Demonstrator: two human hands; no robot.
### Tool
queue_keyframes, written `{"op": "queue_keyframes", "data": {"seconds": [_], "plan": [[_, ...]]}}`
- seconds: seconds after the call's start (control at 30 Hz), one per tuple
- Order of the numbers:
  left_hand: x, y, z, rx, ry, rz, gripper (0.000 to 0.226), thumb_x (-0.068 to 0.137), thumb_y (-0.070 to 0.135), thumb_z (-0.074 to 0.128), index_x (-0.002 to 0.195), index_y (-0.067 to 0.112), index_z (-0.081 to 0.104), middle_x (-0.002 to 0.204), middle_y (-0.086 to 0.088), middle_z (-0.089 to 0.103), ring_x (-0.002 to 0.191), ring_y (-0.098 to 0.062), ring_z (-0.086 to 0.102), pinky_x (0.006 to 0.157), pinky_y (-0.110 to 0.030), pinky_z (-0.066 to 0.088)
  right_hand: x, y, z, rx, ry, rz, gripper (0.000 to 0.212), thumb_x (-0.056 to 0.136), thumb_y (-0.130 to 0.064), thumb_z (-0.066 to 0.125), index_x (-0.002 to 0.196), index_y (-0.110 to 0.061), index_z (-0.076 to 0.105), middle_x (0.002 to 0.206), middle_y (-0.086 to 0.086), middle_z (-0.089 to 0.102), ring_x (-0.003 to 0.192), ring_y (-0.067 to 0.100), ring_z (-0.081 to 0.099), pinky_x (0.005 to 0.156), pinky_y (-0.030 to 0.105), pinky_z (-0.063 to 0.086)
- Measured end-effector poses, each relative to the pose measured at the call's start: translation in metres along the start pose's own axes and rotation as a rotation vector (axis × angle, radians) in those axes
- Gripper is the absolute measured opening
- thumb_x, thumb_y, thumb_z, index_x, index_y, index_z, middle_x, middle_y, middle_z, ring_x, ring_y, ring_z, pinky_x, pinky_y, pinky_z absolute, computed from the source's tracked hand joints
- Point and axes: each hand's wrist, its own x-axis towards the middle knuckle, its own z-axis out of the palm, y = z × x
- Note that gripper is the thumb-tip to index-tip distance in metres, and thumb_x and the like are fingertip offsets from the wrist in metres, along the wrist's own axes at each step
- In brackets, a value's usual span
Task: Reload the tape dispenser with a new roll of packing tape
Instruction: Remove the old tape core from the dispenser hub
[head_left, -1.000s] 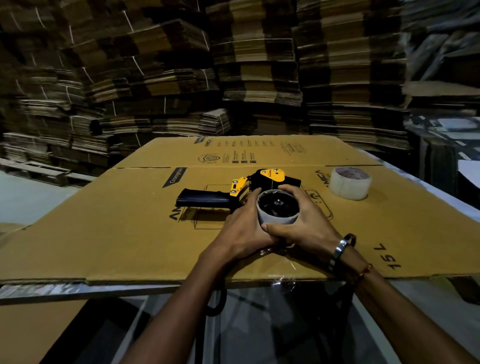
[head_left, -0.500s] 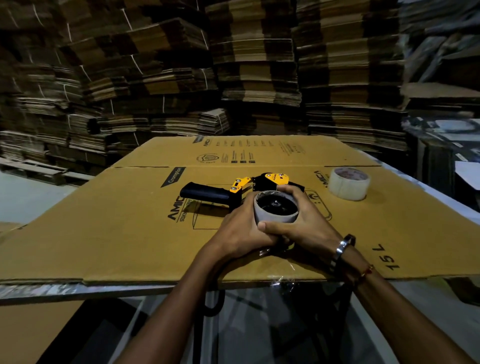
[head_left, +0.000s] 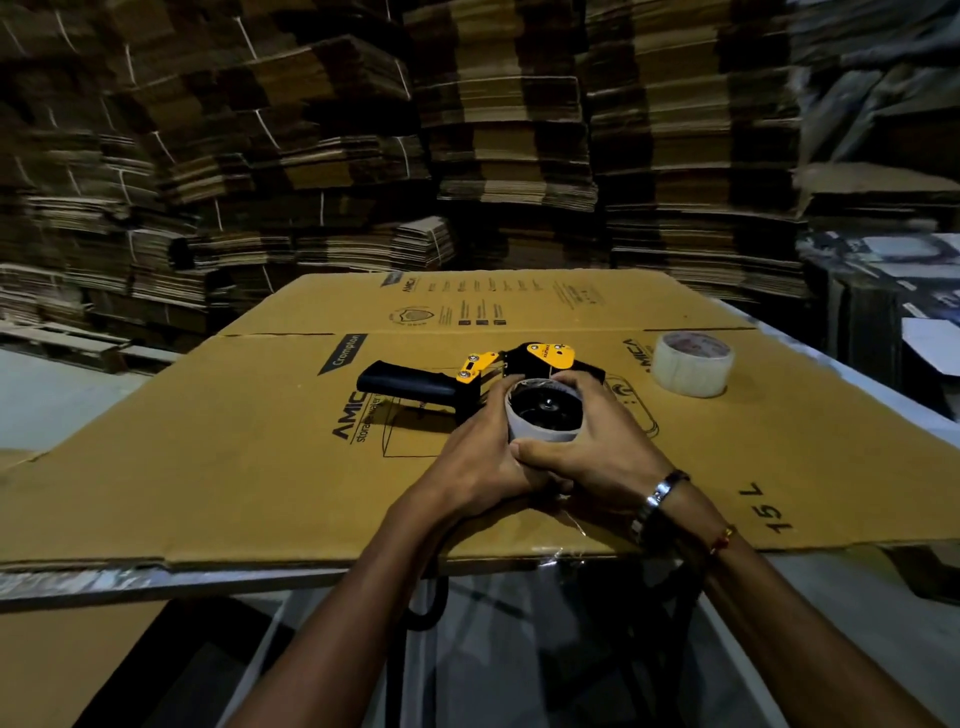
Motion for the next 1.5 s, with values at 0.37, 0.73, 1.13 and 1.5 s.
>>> {"op": "queue_keyframes", "data": {"seconds": [0.37, 0.73, 1.13, 1.5], "plan": [[0.002, 0.0, -0.003, 0.001, 0.024, 0.034, 0.098, 0.061, 0.033, 0.092, 0.142, 0.029, 0.036, 0.124, 0.01, 0.061, 0.113, -0.008, 0.06, 0.091, -0.019, 0.052, 0.006, 0.008, -0.005, 0.06, -0.038, -0.005, 0.082, 0.055, -0.05, 0.086, 0.126, -0.032, 0.049, 0.123, -0.009, 0.06, 0.111, 0.014, 0.059, 0.095, 0.043, 0.054], [0.002, 0.0, -0.001, 0.019, 0.043, 0.016, 0.091, 0.061, 0.041, 0.088, 0.136, 0.029, 0.038, 0.119, 0.009, 0.063, 0.107, -0.01, 0.062, 0.093, -0.037, 0.055, 0.02, -0.004, -0.026, -0.13, -0.222, -0.031, 0.084, 0.052, -0.06, 0.084, 0.122, -0.027, 0.051, 0.118, -0.008, 0.063, 0.107, 0.013, 0.062, 0.095, 0.042, 0.054], [0.0, 0.0, -0.004, 0.056, -0.009, 0.022, 0.111, 0.058, 0.052, 0.088, 0.147, 0.03, 0.026, 0.136, 0.007, 0.057, 0.121, -0.014, 0.056, 0.099, -0.037, 0.05, 0.035, -0.031, -0.025, -0.636, -0.432, -0.119, 0.104, 0.064, -0.084, 0.062, 0.145, -0.024, 0.033, 0.144, 0.003, 0.046, 0.125, 0.026, 0.05, 0.1, 0.04, 0.046], [0.003, -0.003, -0.004, -0.033, -0.013, 0.071, 0.094, 0.068, 0.031, 0.089, 0.145, 0.031, 0.035, 0.122, 0.02, 0.057, 0.109, 0.008, 0.056, 0.082, -0.004, 0.045, 0.021, -0.004, -0.013, -0.318, -0.161, -0.164, 0.079, 0.078, -0.055, 0.074, 0.144, -0.025, 0.041, 0.133, -0.004, 0.051, 0.121, 0.018, 0.051, 0.101, 0.039, 0.045]]}}
